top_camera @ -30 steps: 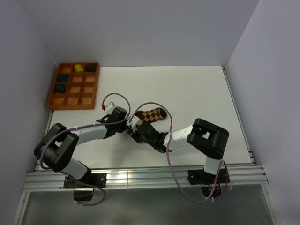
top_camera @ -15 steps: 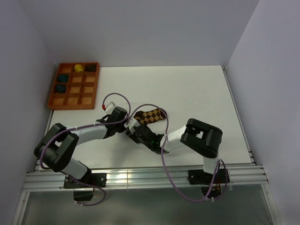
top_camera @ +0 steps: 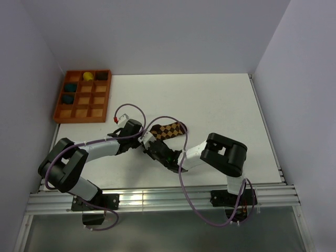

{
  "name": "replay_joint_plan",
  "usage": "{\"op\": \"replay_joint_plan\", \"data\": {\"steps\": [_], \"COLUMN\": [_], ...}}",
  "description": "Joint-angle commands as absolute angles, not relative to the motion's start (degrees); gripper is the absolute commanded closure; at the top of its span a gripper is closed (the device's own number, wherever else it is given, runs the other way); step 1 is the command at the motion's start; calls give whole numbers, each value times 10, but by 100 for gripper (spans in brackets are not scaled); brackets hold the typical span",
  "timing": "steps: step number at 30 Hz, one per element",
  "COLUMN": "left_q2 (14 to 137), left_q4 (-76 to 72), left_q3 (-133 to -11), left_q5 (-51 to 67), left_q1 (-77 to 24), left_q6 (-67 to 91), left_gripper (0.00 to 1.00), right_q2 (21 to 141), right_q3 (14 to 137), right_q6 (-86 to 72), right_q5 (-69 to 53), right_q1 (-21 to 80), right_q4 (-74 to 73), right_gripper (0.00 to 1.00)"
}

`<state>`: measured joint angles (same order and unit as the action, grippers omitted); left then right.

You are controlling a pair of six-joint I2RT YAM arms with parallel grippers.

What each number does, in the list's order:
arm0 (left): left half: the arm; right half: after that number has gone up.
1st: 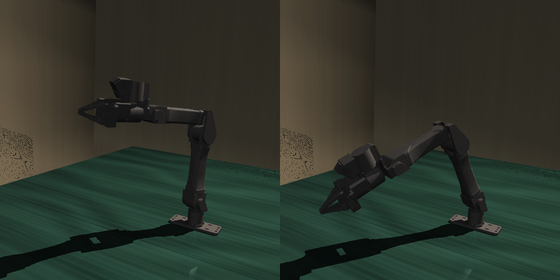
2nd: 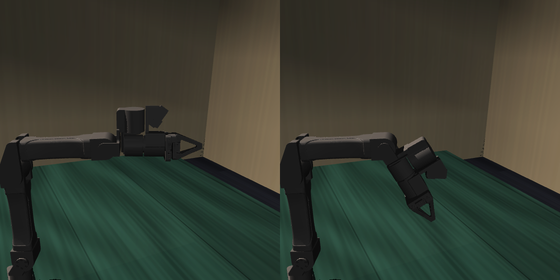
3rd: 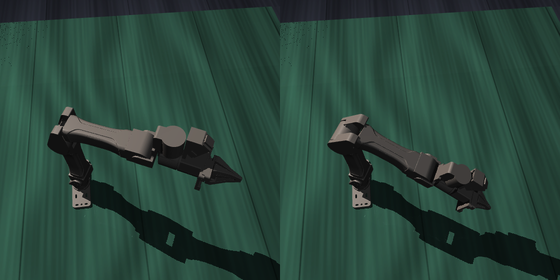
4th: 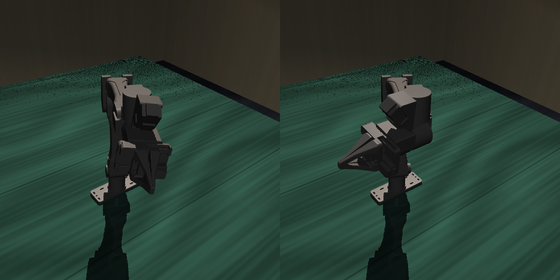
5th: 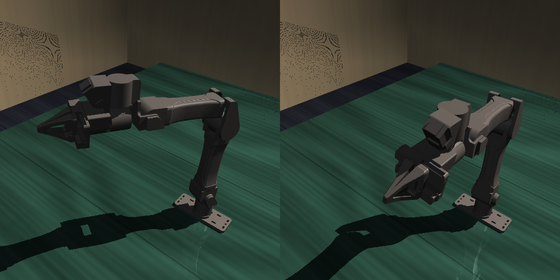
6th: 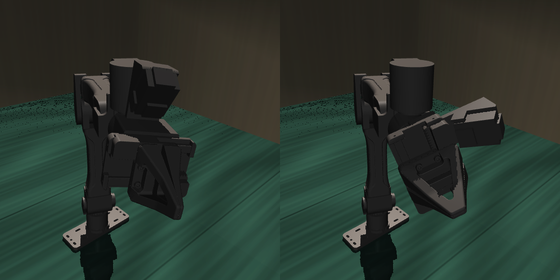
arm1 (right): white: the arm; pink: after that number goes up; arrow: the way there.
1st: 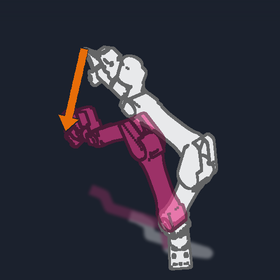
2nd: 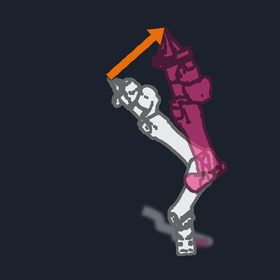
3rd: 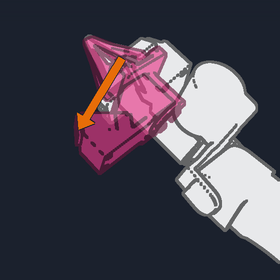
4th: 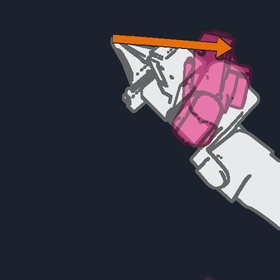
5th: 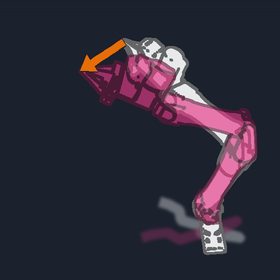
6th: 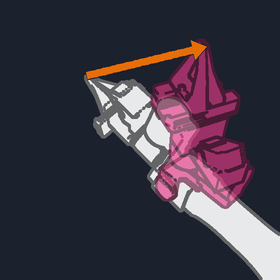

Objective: Roll the socks
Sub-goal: Roll the sock at the center of the board.

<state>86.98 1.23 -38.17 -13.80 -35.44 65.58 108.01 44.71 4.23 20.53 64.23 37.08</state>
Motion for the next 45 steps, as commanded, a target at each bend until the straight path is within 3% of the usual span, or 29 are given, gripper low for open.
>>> {"op": "replay_joint_plan", "data": {"steps": [1, 4, 7, 10, 26, 45], "left_q2": [867, 842, 815, 790, 769, 840], "left_q4": [31, 10, 5, -25, -100, -149], "left_q3": [-374, -352, -338, -327, -293, -304], "left_q5": [-116, -129, -140, -147, -127, -100], "left_q1": [-361, -361, -359, -359, -353, -353], "left_q6": [649, 657, 664, 660, 652, 658], "left_gripper": [89, 80, 55, 37, 36, 40], "right_q2": [1086, 1067, 1047, 1041, 1076, 1158], "right_q3": [450, 433, 411, 407, 396, 388], "right_q6": [1, -46, -113, -177, -375, -519], "right_q5": [185, 143, 81, 14, -261, -367], "right_q1": [638, 621, 590, 551, 418, 351], "right_q4": [384, 371, 367, 348, 387, 476], "right_gripper": [100, 100, 100, 100, 100, 100]}}
